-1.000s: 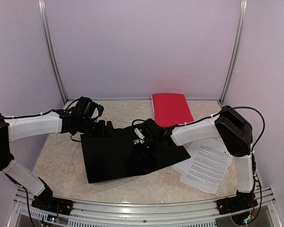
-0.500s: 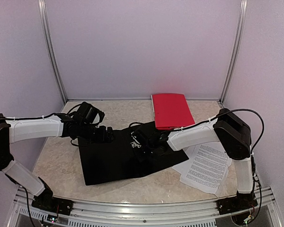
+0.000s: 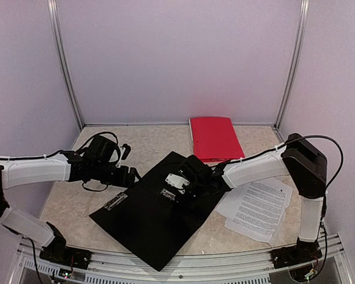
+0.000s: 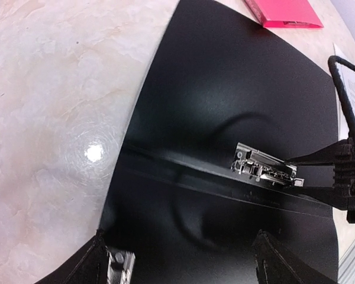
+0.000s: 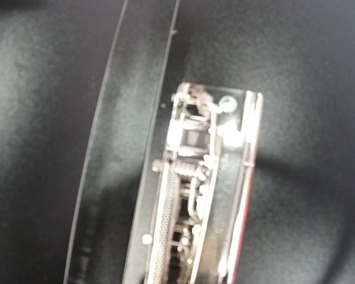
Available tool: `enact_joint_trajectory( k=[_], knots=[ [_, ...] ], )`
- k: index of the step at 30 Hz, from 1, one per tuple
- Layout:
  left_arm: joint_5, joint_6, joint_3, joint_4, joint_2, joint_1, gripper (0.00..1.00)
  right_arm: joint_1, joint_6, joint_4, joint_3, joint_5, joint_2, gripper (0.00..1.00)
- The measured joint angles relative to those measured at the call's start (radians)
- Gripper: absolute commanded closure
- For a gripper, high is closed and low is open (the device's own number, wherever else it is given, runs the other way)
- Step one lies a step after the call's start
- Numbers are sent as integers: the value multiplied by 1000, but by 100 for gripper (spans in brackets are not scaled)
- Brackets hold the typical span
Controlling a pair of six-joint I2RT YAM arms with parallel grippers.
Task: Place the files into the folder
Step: Open the spring clip on the folder at the center of the board.
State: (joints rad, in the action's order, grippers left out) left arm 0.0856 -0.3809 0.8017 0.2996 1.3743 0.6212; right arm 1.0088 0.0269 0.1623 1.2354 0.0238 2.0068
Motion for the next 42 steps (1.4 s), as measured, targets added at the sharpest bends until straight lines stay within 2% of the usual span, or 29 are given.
enact_joint_trajectory(
  k=[4, 6, 9, 13, 16, 18, 22, 26, 29, 34, 42],
  knots=[
    [40, 58, -34, -56, -12, 24, 20, -11, 133, 26, -33, 110, -32, 91],
    [68, 98, -46, -85, -8, 50, 20, -21, 194, 44, -32, 158, -36, 89],
    [117, 157, -48, -121, 18, 83, 20, -35, 269, 83, -23, 211, -37, 75],
    [194, 227, -48, -158, 81, 105, 21, -64, 325, 117, -20, 247, -50, 46],
    [234, 266, -49, -185, 121, 111, 21, -85, 334, 109, -45, 278, -85, 33],
    [257, 290, -51, -211, 140, 112, 22, -93, 327, 82, -86, 298, -129, 29],
    [300, 348, -72, -290, 164, 116, 27, -103, 283, 21, -168, 325, -237, 34],
    [333, 431, -92, -344, 188, 135, 33, -114, 153, -57, -211, 338, -309, 48],
    [335, 494, -92, -356, 207, 152, 36, -123, 29, -85, -214, 335, -318, 55],
    [305, 621, -92, -362, 231, 210, 38, -130, -189, -104, -220, 335, -317, 61],
    [209, 794, -92, -402, 305, 252, 48, -142, -370, -163, -279, 363, -298, 67]
  ],
)
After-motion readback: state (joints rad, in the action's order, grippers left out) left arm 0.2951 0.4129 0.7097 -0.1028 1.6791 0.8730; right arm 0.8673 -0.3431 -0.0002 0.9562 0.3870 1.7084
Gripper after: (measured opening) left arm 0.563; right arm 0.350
